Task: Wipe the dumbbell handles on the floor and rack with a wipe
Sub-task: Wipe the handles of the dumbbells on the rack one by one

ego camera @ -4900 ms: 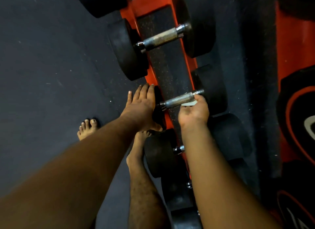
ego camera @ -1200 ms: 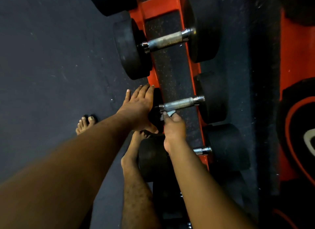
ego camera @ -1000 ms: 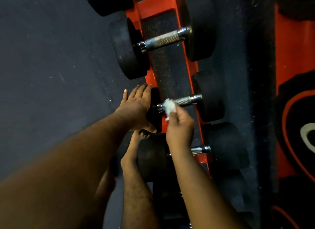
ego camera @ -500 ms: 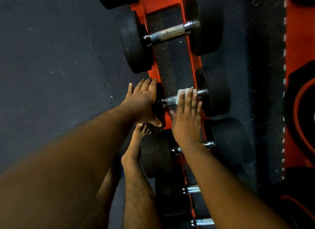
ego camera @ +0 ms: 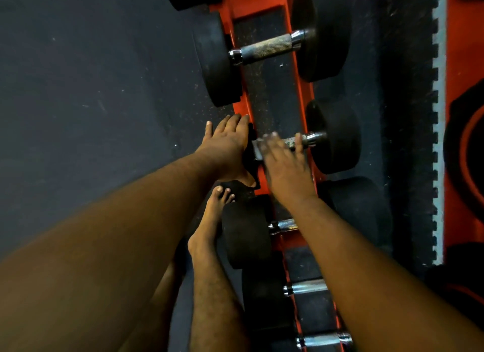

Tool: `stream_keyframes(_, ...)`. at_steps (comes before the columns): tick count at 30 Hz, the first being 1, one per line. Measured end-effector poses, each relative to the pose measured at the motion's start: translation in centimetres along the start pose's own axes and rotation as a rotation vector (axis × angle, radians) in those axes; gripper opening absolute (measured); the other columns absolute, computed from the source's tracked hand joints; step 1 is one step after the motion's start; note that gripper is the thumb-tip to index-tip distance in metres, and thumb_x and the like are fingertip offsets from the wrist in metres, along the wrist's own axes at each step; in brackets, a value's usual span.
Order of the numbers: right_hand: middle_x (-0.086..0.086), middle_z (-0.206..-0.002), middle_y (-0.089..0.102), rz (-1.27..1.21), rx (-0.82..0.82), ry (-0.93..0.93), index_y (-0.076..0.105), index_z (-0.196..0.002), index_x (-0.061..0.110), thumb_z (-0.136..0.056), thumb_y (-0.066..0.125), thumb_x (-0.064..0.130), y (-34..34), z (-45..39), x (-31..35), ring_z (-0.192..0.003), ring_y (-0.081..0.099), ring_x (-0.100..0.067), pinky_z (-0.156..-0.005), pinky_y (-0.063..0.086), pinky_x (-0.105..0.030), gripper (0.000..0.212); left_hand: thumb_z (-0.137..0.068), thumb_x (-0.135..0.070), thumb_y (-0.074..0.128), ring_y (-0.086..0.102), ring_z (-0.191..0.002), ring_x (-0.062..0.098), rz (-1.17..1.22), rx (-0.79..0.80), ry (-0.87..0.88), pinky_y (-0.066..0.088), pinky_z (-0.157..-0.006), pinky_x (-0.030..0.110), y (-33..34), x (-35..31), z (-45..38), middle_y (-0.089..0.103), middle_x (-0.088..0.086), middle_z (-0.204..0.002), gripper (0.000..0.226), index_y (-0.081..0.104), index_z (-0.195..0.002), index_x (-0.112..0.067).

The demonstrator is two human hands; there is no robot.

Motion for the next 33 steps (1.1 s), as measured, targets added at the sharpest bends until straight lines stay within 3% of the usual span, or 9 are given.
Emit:
stream_keyframes(3,-0.009,-0.163,0.030,-0.030,0.003,0.072,0.025,-0.158,0.015,-0.095,0.049,0.013,-0.1,0.1,-2.1,-0.154,0.015,-0.027,-0.123,0.001,-0.059,0.067,-0.055,-0.056,0.094,-0.005,-0.156,0.028,0.000,-0.016,0.010,-0.003,-0.125,0.058,0.2,0.0,0.0,-0.001,0.009,-0.170,0.152,-0.007,-0.161,-0.013)
stream_keyframes(9,-0.005,-0.156,0.044,-0.150,0.004,-0.181,0.041,-0.152,0.012,-0.084,0.060,-0.007,-0.1,1.1,0.7,-0.149,0.032,-0.023,-0.123,0.015,-0.048,0.073,-0.063,-0.054,0.090,-0.010,-0.156,0.025,-0.020,-0.065,0.007,-0.004,-0.124,0.058,0.3,0.0,1.2,-0.007,0.008,-0.170,0.146,-0.011,-0.161,-0.013)
stream_keyframes(12,-0.015,-0.152,0.047,-0.152,-0.076,0.005,0.046,-0.147,0.006,-0.079,0.064,-0.010,-0.5,2.9,-3.1,-0.145,0.038,-0.031,-0.121,0.022,-0.049,0.073,-0.074,-0.055,0.082,-0.016,-0.155,0.023,-0.056,-0.089,0.037,-0.006,-0.124,0.057,0.9,0.3,2.4,-0.013,0.007,-0.170,0.137,-0.016,-0.160,-0.013)
stream_keyframes(15,-0.021,-0.163,0.024,-0.134,-0.092,0.274,0.025,-0.157,0.004,-0.088,0.054,-0.001,-0.7,3.2,-4.2,-0.153,0.017,-0.034,-0.125,0.015,-0.047,0.075,-0.083,-0.064,0.068,-0.019,-0.155,0.025,-0.161,-0.140,0.053,-0.008,-0.125,0.055,1.3,0.2,3.1,-0.017,0.010,-0.169,0.127,-0.019,-0.158,-0.009)
stream_keyframes(18,-0.016,-0.168,0.002,-0.121,-0.016,0.177,0.006,-0.160,0.007,-0.090,0.034,0.007,0.1,1.9,0.6,-0.155,-0.005,-0.032,-0.126,0.009,-0.051,0.075,-0.089,-0.064,0.055,-0.022,-0.154,0.027,-0.235,-0.167,0.041,-0.007,-0.125,0.054,1.7,-0.2,3.6,-0.021,0.013,-0.167,0.117,-0.021,-0.157,-0.006)
stream_keyframes(23,-0.014,-0.153,0.046,-0.257,-0.068,0.023,0.047,-0.147,0.005,-0.094,0.052,-0.003,-0.9,0.7,1.6,-0.147,0.036,-0.029,-0.121,0.030,-0.047,0.055,-0.100,-0.052,0.046,-0.030,-0.151,0.027,-0.282,-0.150,0.032,-0.008,-0.125,0.052,3.2,-0.2,6.0,-0.034,0.013,-0.162,0.102,-0.029,-0.154,-0.008)
stream_keyframes(26,-0.017,-0.141,0.059,-0.349,0.013,0.000,0.059,-0.138,0.008,-0.097,0.048,0.005,-0.8,2.1,1.0,-0.133,0.053,-0.034,-0.111,0.044,-0.047,0.042,-0.099,-0.060,0.044,-0.034,-0.148,0.027,-0.257,-0.134,0.020,-0.012,-0.124,0.051,4.6,-0.8,8.2,-0.038,0.012,-0.160,0.105,-0.028,-0.154,-0.008)
stream_keyframes(30,-0.014,-0.130,0.067,-0.501,-0.092,0.121,0.069,-0.124,0.009,-0.096,0.053,0.008,-1.7,7.0,-0.6,-0.126,0.060,-0.032,-0.109,0.045,-0.045,0.032,-0.095,-0.067,0.046,-0.036,-0.147,0.026,-0.158,-0.064,0.012,-0.015,-0.123,0.049,8.2,-2.4,10.8,-0.041,0.012,-0.158,0.109,-0.024,-0.157,-0.011)
stream_keyframes(33,-0.016,-0.132,0.065,-0.418,-0.202,0.156,0.071,-0.114,0.006,-0.094,0.054,0.010,-1.1,12.0,-0.8,-0.127,0.058,-0.031,-0.112,0.042,-0.046,0.026,-0.092,-0.070,0.049,-0.035,-0.148,0.024,-0.115,0.048,0.024,-0.013,-0.124,0.049,12.2,-3.1,12.1,-0.038,0.010,-0.160,0.114,-0.025,-0.157,-0.012)
Point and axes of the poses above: each hand's wrist, its own z-axis away from the middle knuckle, its own y-axis out of the palm, x = y × z, the point moved 10 cm from there along -z, towards the middle knuckle
